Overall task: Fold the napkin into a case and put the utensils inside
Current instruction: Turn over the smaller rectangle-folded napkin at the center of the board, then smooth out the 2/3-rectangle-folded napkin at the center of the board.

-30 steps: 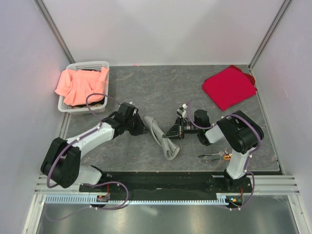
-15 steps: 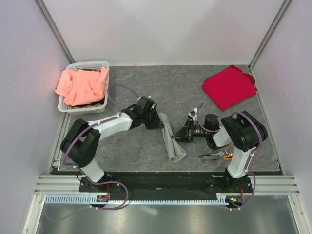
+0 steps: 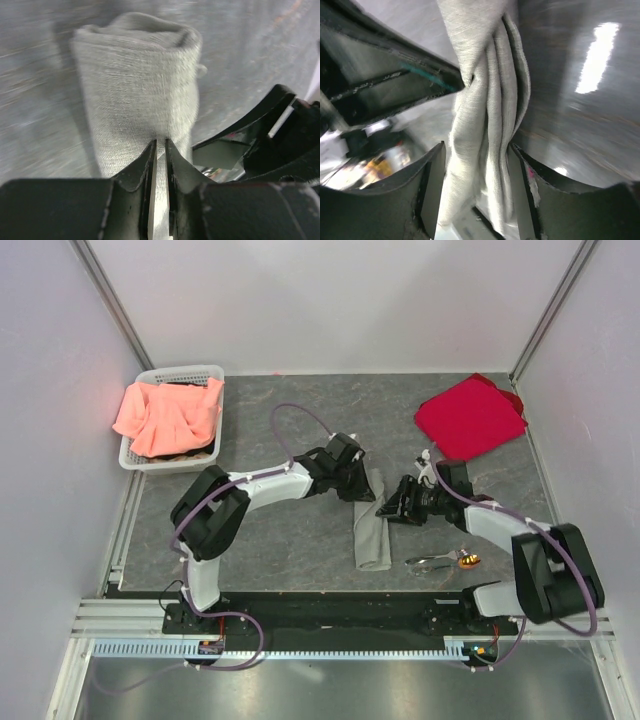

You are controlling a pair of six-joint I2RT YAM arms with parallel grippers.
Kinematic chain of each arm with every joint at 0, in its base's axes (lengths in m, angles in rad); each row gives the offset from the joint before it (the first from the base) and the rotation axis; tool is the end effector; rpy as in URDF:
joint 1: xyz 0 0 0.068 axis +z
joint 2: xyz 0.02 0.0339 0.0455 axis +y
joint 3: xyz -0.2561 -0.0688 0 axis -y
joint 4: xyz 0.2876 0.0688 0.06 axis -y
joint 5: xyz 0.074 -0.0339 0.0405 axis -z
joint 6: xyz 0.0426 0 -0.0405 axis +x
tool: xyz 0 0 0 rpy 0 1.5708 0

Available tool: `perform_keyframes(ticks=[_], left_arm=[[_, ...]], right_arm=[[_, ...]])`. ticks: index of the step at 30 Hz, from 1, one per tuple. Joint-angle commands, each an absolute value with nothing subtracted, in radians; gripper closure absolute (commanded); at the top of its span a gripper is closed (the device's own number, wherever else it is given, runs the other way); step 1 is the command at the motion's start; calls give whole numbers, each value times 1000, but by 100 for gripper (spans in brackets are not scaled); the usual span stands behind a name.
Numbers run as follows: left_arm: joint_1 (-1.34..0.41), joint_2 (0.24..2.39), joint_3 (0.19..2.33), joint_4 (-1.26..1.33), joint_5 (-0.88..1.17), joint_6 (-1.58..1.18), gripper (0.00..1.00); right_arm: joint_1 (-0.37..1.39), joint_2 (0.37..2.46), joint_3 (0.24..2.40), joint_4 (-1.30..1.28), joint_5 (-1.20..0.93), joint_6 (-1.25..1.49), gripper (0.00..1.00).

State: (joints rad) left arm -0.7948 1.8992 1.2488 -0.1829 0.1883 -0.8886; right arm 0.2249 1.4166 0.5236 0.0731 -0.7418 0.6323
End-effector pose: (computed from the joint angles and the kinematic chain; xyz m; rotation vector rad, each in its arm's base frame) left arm 0.3065 -0.3237 0.1438 -0.0275 2.6349 -0.9245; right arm 0.2662 0.0904 0.1031 0.1285 2.4881 1.2745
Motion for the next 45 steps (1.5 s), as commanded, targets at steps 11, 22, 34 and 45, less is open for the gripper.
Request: perform_keyframes(ticks=[11, 22, 34, 45], left_arm=[[-853, 1889, 1399, -233, 190, -815, 82], [-830, 1825, 1258, -210, 284, -791, 84], [-828, 1819, 1226, -153, 344, -815, 84], [-735, 1378, 901, -146, 10, -927, 82]], right_arm=[[261, 1197, 638, -443, -259, 454, 32], [540, 1110, 545, -407, -174, 652, 59], [538, 1298, 560, -341, 48, 560, 63], [708, 1531, 821, -288, -77, 287, 58]])
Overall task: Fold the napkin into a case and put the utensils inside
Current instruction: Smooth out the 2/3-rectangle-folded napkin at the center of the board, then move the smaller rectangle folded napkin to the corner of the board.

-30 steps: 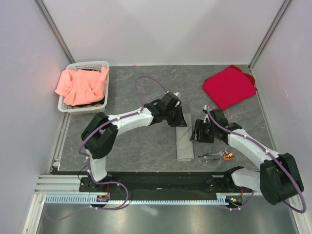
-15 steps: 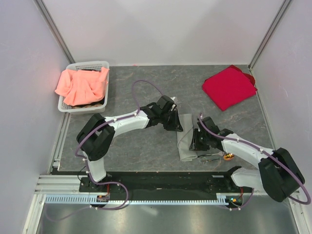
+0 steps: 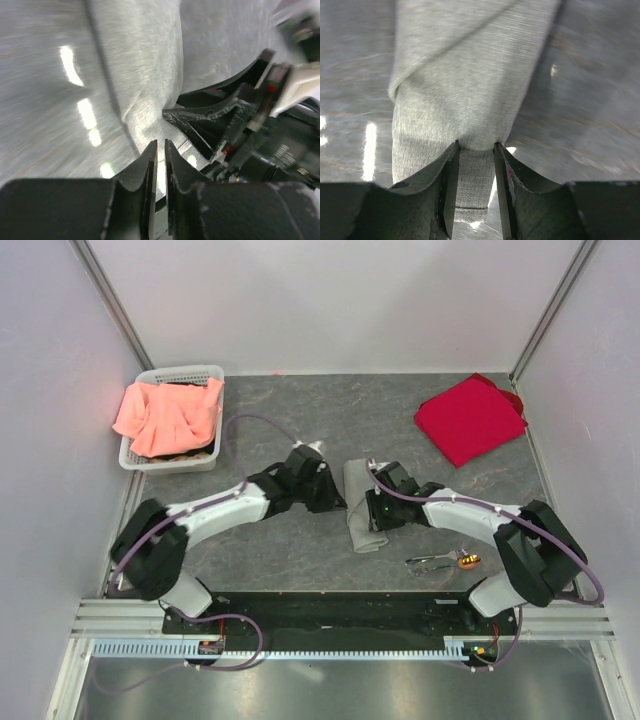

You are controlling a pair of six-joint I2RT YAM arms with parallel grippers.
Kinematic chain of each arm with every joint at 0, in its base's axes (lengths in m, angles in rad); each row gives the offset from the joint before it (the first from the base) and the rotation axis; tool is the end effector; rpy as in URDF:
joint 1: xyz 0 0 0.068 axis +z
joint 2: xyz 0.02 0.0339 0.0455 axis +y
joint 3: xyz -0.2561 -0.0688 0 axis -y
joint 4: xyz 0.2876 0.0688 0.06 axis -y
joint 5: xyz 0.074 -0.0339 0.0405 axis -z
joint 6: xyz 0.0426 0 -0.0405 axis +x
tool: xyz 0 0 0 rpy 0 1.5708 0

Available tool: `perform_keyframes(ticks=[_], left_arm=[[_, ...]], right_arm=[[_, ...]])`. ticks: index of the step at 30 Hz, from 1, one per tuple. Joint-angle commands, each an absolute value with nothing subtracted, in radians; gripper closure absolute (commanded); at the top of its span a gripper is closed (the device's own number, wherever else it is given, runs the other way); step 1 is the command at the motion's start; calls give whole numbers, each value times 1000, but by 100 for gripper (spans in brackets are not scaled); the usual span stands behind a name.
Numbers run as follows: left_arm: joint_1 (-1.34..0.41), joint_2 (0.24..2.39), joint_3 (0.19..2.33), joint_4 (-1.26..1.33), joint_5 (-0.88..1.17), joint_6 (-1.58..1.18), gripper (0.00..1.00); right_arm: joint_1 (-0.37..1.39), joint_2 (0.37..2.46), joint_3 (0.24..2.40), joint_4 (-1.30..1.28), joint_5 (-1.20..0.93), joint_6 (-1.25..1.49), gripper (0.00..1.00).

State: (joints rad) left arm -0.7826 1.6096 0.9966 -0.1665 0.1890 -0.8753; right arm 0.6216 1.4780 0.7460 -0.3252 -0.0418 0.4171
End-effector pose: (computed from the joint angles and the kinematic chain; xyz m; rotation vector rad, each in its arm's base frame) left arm 0.2653 -0.2751 0.1716 -0.0175 2.5767 -0.9577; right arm 0.2490 0.1806 0.1194 -0.2891 2.6725 0.3991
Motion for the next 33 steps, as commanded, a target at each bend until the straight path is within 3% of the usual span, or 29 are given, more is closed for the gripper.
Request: perform_keyframes(ticks=[1, 7, 14, 18, 24, 33], left_arm=[[-724, 1283, 852, -150, 5, -917, 81], [-655, 1155, 805, -218, 32, -848, 78], [-627, 1428, 937, -155, 239, -758, 80], [-629, 1632, 1046, -126, 337, -736, 83], [-626, 1769, 1112, -45, 373, -755, 85], [-621, 1962, 1132, 29, 385, -802, 88]], right_arm=[[727, 1537, 833, -281, -112, 273, 58], [784, 1513, 859, -267, -225, 189, 55], [762, 1421, 907, -423, 73, 388, 45], [778, 1338, 897, -416, 3, 451, 45], [834, 1361, 796, -180, -242, 577, 63], [841, 1479, 572, 58, -268, 627, 76]])
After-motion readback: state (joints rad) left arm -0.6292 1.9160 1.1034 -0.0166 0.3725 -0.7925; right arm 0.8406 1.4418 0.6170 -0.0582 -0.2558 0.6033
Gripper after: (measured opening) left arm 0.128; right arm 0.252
